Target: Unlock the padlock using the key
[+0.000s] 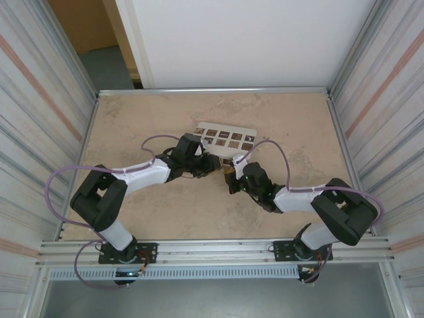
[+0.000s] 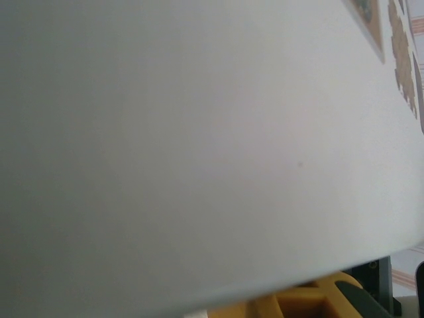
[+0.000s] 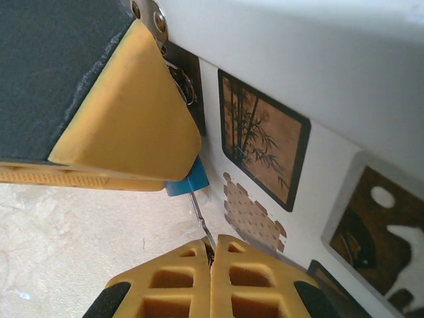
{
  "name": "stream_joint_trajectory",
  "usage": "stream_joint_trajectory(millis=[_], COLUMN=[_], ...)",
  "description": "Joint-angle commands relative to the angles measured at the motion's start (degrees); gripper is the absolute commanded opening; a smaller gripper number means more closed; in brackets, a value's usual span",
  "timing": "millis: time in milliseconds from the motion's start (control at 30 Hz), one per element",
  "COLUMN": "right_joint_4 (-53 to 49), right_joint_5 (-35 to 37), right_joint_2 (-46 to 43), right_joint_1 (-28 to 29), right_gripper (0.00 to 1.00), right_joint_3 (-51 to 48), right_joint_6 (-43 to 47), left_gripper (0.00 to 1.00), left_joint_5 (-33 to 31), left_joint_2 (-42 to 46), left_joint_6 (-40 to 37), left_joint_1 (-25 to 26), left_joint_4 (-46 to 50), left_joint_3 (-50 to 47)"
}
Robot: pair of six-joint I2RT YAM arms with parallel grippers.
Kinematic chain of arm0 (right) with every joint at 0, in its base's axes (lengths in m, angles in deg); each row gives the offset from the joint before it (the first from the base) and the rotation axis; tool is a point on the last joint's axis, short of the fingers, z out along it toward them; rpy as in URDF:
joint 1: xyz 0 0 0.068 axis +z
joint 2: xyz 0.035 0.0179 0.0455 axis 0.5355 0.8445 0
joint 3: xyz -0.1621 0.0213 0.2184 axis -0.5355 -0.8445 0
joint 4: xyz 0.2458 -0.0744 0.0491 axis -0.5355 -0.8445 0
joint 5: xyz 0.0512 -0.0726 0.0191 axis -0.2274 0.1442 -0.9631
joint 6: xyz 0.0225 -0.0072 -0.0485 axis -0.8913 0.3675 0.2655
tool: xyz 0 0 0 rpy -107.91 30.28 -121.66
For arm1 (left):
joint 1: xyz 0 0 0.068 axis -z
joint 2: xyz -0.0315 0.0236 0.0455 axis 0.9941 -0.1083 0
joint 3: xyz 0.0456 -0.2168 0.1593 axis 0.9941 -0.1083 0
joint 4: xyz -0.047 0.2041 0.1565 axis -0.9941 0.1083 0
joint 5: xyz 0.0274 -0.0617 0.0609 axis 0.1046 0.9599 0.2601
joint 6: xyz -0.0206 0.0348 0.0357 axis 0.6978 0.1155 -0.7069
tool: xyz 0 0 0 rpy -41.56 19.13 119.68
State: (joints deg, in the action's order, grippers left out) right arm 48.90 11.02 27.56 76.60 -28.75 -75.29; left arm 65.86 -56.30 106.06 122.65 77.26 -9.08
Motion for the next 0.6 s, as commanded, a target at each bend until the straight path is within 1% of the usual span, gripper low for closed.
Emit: stream_joint_trajectory(millis=[0,300,433,567], right_joint_4=[3.0,6.1,10.6,11.0], right_joint_5=[-0.3,-1.6,-6.5,-9.0], right_joint_2=[0.7,-0.4,-0.5,-0.9], right_joint_1=[-0.2,-0.6,-3.1,-4.5], right_gripper=[0.0,0.0,0.0,0.0], right_joint_3=[2.1,1.4,0.8,1.4], right_joint_6=[-1.2,-2.3,-4.8,-4.1], left_gripper=[0.18,0.17,0.17,0.17], left_joint_5=[2.8,3.1,4.9,6.8], left_joint_2=[2.2,2.4,2.4,2.7], left_joint_6=[1.0,1.2,1.0,1.0], left_joint_1=[0.6,0.7,0.8,0.7], left_joint_4=[-2.1,-2.0,-2.4,-1.9], left_joint_3=[0.8,0.9,1.0,1.4])
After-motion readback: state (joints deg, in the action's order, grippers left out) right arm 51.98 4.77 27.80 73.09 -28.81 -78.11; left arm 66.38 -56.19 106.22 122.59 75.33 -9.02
